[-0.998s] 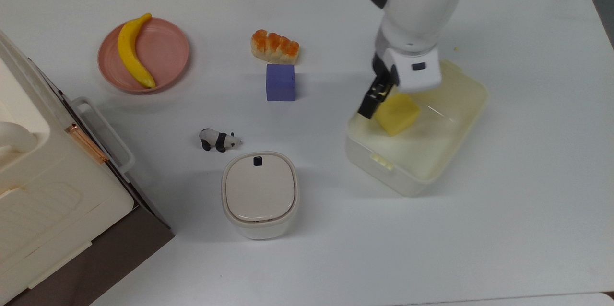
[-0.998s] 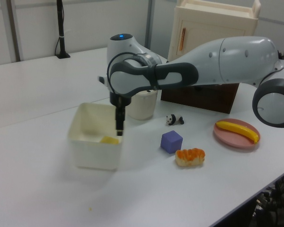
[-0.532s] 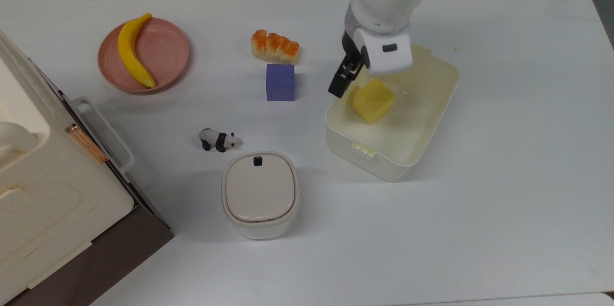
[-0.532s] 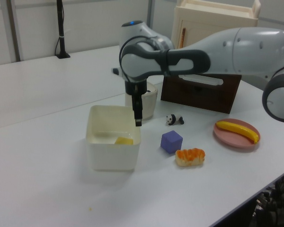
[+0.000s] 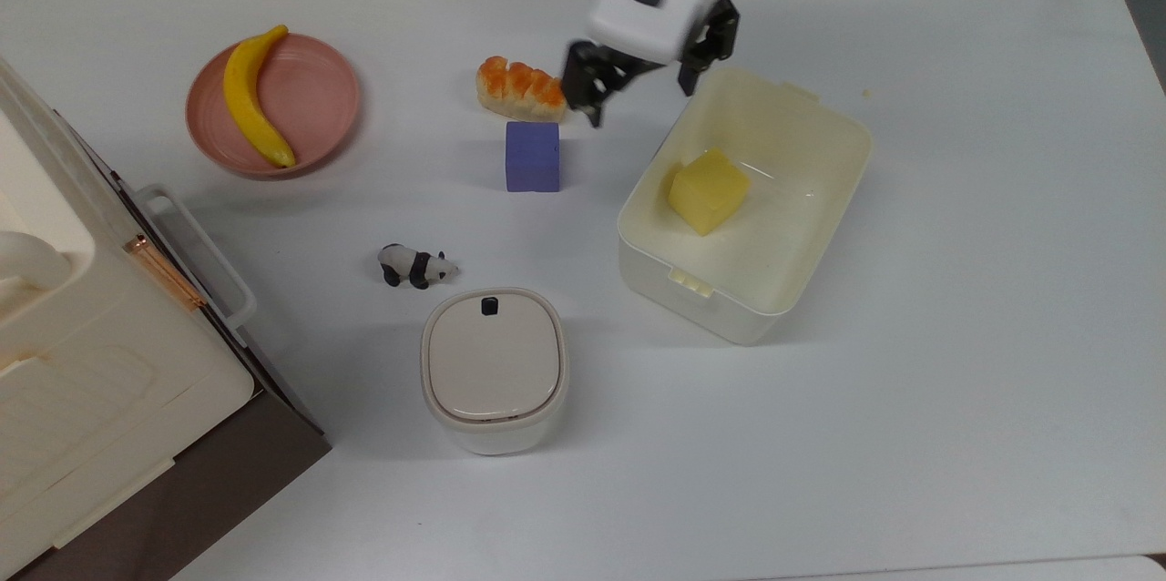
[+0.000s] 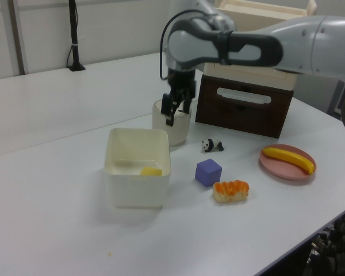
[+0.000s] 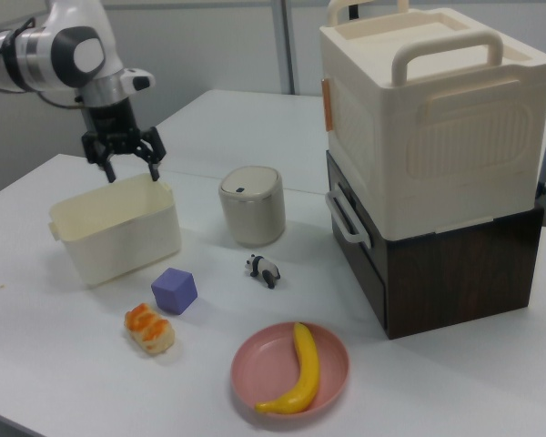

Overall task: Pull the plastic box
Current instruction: 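Pull the plastic box across the table toward the purple cube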

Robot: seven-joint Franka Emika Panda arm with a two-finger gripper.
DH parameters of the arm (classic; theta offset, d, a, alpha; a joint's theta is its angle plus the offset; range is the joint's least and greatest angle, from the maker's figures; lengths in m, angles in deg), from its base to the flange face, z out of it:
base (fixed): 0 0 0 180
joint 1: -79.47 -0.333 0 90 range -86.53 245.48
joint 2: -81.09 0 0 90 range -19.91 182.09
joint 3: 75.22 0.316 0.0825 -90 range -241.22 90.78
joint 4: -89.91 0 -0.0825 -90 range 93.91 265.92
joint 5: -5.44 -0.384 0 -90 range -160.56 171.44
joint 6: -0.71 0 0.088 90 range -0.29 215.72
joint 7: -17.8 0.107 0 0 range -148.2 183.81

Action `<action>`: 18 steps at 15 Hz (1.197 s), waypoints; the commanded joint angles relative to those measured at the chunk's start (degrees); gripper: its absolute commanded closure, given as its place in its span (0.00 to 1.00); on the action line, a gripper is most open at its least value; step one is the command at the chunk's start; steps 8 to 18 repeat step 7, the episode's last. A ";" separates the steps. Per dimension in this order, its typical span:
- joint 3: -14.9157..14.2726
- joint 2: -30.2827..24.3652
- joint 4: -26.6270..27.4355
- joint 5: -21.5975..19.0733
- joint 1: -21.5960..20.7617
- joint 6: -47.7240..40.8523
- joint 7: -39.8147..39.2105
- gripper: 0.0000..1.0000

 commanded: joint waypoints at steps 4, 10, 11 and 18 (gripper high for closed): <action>-0.09 -1.84 1.51 -0.90 8.50 -0.65 6.82 0.00; -1.49 -1.93 1.60 -0.90 9.29 -0.83 8.13 0.00; -1.49 -1.93 1.60 -0.90 9.29 -0.83 8.13 0.00; -1.49 -1.93 1.60 -0.90 9.29 -0.83 8.13 0.00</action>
